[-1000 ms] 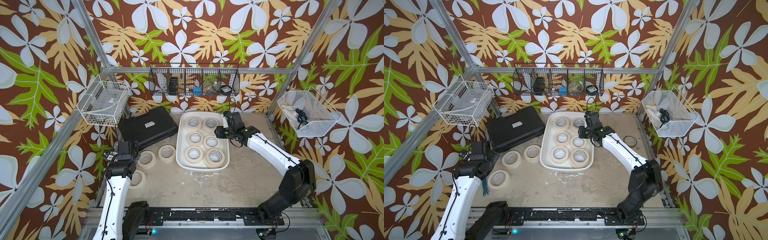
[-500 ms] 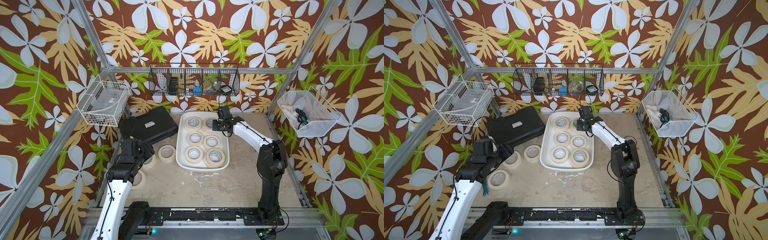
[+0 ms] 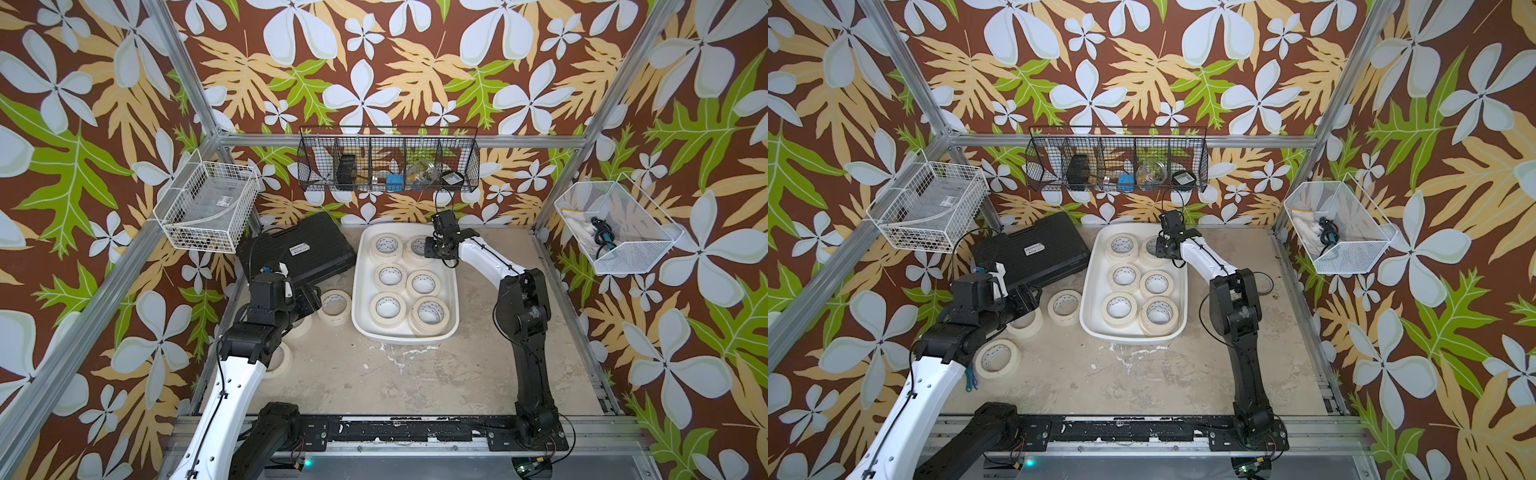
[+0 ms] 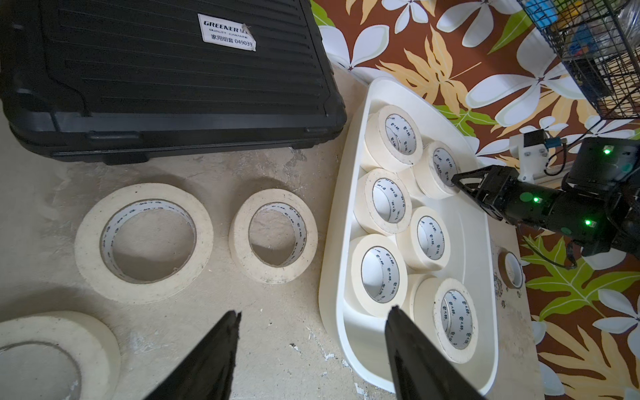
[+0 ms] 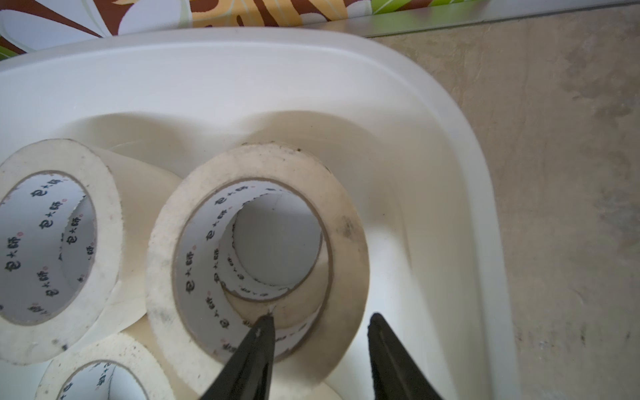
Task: Take out the art tape in the storage box
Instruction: Pick up the art tape from the storage box.
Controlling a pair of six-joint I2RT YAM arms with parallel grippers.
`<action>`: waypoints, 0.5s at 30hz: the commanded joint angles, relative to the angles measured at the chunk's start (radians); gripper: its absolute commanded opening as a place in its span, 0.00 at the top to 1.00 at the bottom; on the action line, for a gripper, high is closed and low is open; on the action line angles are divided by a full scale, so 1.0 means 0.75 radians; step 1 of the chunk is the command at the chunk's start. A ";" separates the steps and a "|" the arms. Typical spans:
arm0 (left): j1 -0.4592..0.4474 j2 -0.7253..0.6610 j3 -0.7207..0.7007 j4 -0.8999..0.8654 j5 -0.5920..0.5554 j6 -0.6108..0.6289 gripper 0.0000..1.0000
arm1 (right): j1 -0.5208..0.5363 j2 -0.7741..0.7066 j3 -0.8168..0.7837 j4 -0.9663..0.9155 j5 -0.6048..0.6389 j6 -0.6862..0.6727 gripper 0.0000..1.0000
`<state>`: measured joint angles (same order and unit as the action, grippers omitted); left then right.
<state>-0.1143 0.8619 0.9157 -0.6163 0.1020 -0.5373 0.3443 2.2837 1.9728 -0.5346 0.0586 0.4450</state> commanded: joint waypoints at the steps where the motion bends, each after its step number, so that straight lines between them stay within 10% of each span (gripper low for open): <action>1: -0.016 0.009 0.010 0.040 -0.029 0.017 0.30 | -0.009 0.033 0.044 -0.008 0.011 0.028 0.52; 15: -0.027 0.059 0.032 0.046 -0.089 0.056 0.32 | -0.025 0.128 0.154 -0.005 -0.020 0.055 0.72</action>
<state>-0.1318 0.8989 0.9302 -0.5964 0.0521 -0.5198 0.3260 2.3852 2.0888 -0.5430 0.0586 0.4854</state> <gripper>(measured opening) 0.678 0.289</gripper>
